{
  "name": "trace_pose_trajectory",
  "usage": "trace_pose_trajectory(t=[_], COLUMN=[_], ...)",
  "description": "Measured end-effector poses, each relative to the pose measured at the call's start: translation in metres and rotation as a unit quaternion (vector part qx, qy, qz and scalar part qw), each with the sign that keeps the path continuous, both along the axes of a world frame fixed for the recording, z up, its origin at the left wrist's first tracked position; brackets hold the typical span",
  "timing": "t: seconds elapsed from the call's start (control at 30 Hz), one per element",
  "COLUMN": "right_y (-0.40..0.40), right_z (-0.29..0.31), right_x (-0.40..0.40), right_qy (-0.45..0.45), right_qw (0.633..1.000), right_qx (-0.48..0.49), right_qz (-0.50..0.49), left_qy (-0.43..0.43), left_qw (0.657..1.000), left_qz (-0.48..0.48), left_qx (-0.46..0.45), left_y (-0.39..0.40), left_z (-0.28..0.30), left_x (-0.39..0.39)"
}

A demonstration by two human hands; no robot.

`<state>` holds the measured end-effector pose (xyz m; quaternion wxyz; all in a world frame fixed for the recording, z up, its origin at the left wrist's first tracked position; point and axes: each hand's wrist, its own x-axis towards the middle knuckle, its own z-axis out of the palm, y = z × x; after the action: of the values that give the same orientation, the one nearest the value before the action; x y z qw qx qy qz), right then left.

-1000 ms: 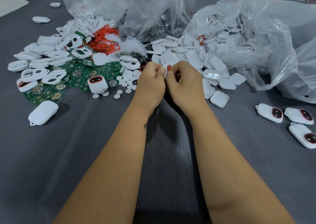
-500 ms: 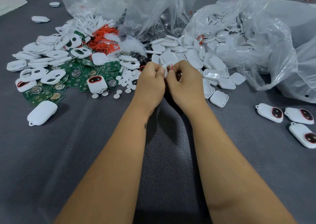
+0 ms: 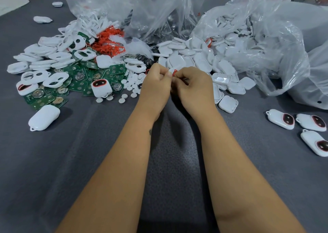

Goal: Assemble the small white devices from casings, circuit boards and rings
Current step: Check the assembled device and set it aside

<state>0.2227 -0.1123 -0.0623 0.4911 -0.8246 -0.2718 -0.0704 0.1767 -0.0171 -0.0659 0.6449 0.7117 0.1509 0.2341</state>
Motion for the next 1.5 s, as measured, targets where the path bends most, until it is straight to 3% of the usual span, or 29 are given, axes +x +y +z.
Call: trace_pose_trajectory(t=[0.23, 0.43, 0.7, 0.9, 1.0, 1.1, 1.2, 1.5], right_y=[0.008, 0.008, 0.009, 0.007, 0.009, 0.011, 0.011, 0.011], right_z=[0.005, 0.013, 0.013, 0.016, 0.015, 0.013, 0.011, 0.01], right_x=[-0.007, -0.012, -0.009, -0.009, -0.008, -0.008, -0.007, -0.005], right_qy=[-0.006, 0.109, 0.235, 0.349, 0.335, 0.313, 0.308, 0.321], right_qw=[0.999, 0.97, 0.932, 0.868, 0.889, 0.914, 0.913, 0.896], right_qx=[0.038, 0.219, 0.275, 0.354, 0.314, 0.26, 0.267, 0.305], right_qz=[-0.01, -0.012, 0.005, 0.023, 0.011, 0.007, 0.01, 0.004], left_qy=[-0.039, -0.107, -0.102, -0.095, -0.074, -0.067, -0.071, -0.076], left_qw=[0.991, 0.96, 0.988, 0.996, 0.996, 0.997, 0.996, 0.997], left_qz=[-0.011, -0.015, -0.028, 0.0, 0.026, 0.023, 0.003, 0.008], left_qx=[-0.131, -0.26, -0.111, -0.002, 0.045, 0.008, -0.046, -0.028], left_y=[0.003, 0.007, 0.001, 0.0, 0.0, 0.001, 0.003, 0.002], left_z=[0.002, 0.007, 0.005, -0.001, -0.003, -0.003, -0.002, 0.001], left_x=[0.002, 0.002, -0.001, -0.002, -0.001, -0.001, -0.002, -0.004])
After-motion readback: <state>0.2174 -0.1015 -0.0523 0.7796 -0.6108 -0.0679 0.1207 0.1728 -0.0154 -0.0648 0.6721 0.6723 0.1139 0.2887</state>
